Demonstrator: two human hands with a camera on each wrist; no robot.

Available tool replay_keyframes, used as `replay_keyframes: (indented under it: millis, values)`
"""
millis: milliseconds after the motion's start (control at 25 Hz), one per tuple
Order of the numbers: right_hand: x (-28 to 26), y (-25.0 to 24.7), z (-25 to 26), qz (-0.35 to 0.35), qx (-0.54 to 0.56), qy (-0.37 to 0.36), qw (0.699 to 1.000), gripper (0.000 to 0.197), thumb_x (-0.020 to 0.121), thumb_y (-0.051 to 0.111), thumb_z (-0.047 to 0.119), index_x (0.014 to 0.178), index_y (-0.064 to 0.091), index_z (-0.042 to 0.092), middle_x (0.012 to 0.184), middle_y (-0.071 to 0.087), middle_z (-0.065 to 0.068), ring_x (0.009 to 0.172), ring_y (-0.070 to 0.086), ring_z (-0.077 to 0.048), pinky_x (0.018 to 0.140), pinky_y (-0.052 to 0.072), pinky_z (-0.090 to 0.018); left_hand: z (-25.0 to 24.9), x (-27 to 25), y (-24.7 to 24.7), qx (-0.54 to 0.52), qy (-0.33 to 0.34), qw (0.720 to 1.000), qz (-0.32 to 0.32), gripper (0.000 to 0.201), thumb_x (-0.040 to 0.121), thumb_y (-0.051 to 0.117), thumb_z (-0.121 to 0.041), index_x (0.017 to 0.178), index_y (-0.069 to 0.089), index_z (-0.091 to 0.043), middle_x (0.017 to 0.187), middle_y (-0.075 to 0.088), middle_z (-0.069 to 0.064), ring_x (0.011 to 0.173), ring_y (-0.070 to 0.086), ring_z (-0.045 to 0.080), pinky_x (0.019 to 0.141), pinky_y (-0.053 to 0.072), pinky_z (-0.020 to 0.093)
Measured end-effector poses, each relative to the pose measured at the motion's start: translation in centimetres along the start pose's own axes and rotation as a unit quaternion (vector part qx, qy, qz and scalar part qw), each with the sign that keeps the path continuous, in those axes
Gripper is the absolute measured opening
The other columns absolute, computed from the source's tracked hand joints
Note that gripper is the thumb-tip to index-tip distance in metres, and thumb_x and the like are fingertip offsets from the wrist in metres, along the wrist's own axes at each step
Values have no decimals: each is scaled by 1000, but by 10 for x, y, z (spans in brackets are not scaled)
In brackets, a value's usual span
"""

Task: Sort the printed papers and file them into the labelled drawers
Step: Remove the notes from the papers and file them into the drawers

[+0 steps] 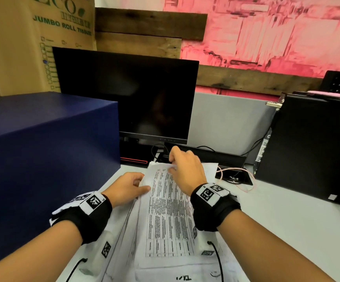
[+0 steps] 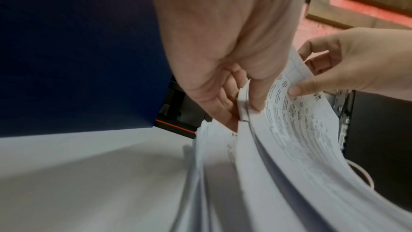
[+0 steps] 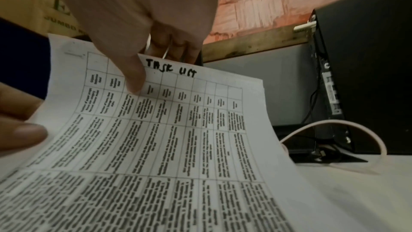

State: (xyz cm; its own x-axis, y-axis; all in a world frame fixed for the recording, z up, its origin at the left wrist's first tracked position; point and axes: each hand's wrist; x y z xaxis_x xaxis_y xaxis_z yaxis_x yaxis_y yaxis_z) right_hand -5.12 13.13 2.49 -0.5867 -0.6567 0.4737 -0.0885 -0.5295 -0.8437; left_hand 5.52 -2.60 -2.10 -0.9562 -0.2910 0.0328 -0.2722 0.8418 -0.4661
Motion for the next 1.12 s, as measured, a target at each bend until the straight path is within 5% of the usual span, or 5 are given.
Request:
replay_keyframes:
  millis: [200,440,720,920,1120]
  values:
    - [-12,-27,-2,-49,-4,-17,999,35,86,68,26,116,50,22,114,53,3,107,47,-20,95,41,-35,-24,-17,-5,7,17,997,-71,13,94,58,-16,101,70,-17,85,74,-5,73,68,11,67,54,30]
    - [-29,-39,-33,-157,163,268,936,100,73,80,45,147,22,11,147,26,-19,136,28,-34,113,27,-43,-51,-35,-7,-136,39,964,-225,22,102,33,-17,115,51,-18,110,62,-2,100,61,15,83,52,32]
    - [-32,-60,-17,-103,490,216,838,19,94,61,19,110,57,12,108,65,-1,96,61,-14,74,48,-18,-87,-38,-9,-175,122,941,-264,14,104,32,-17,115,40,-16,102,54,-8,91,55,8,74,46,22]
    - [-24,-71,-6,-232,488,176,823,12,91,63,18,94,51,16,94,64,-2,79,59,-11,73,50,-25,-91,-30,-18,-244,126,933,-232,34,102,37,-39,129,42,-20,127,56,-6,116,56,13,97,44,36]
    - [-49,-43,-14,-227,468,226,824,16,93,58,17,106,48,17,98,63,2,85,62,-13,73,53,-27,-74,-35,5,-246,72,943,-213,28,101,39,-38,122,46,-20,118,58,-6,108,58,12,87,46,30]
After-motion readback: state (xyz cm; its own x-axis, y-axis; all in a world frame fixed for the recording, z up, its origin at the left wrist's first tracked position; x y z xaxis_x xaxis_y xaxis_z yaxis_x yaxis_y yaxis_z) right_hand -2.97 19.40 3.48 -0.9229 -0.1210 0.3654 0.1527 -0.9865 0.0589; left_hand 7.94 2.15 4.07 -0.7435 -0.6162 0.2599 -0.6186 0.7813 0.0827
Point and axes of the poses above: each hand's wrist, its own x-axis towards the middle knuckle, its own y-axis out of the palm, z = x × y
